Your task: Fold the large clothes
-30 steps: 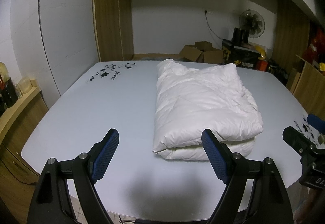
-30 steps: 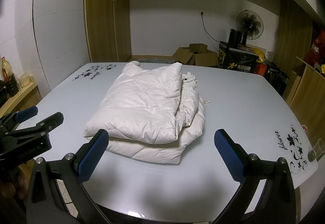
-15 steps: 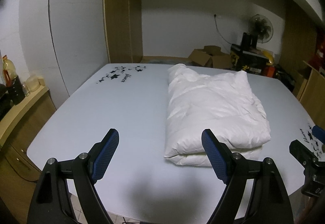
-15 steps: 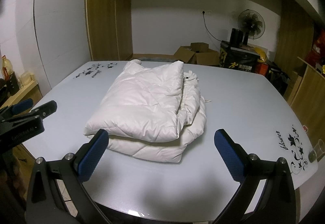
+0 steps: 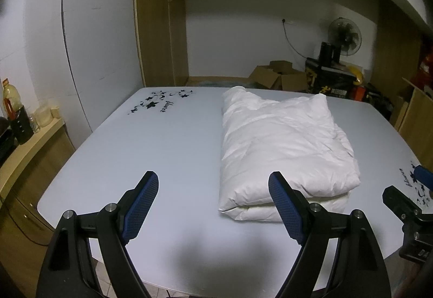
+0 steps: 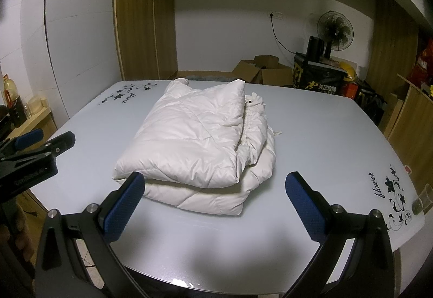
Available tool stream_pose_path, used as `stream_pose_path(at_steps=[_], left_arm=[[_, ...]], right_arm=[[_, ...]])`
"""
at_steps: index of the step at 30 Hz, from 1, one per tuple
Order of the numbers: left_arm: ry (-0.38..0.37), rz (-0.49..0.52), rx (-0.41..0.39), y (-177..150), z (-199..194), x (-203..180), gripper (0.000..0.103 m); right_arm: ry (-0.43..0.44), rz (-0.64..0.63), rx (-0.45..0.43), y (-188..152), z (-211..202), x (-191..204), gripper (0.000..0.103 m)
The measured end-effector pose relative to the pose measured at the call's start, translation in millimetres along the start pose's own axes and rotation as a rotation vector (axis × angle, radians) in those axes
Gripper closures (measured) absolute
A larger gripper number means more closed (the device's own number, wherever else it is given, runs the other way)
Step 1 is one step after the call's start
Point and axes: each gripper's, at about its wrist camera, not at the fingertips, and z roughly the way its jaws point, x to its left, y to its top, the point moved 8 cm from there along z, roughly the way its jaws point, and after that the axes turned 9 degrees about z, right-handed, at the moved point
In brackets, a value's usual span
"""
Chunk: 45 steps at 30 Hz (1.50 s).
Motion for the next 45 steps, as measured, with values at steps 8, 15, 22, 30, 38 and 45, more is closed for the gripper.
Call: stream_pose_path(at_steps=[8, 15, 22, 30, 38, 45], left_arm=[[-0.039, -0.002, 0.011, 1.4, 4.8, -1.2, 0.019], [-0.013, 0.007, 0.010, 2.5, 7.3, -0.5, 0.019], [-0.015, 0.006, 0.010, 2.4, 7.9, 0.2, 0.019], [-0.031, -0.015, 0.002, 2.0, 11.6, 4.2, 0.019], [-0.030, -0.020, -0.010, 4.0, 10.1, 3.9, 0.019], [-0.085, -0.027, -0.026, 5.5, 9.2, 0.8, 0.019]], right_arm=[[0.001, 0.001, 0.000, 0.1, -0.3, -0.4, 0.000], [-0.001, 0.005, 0.004, -0.7, -0.1, -0.6, 0.000], [-0.004, 0.007, 0.007, -1.1, 0.1, -1.0, 0.000], [-0.003, 0.008, 0.008, -1.2, 0.5, -1.0, 0.000], [-0.004, 0.008, 0.009, -1.3, 0.8, -0.9, 0.000], [-0.004, 0.007, 0.009, -1.0, 0.7, -1.0, 0.000]])
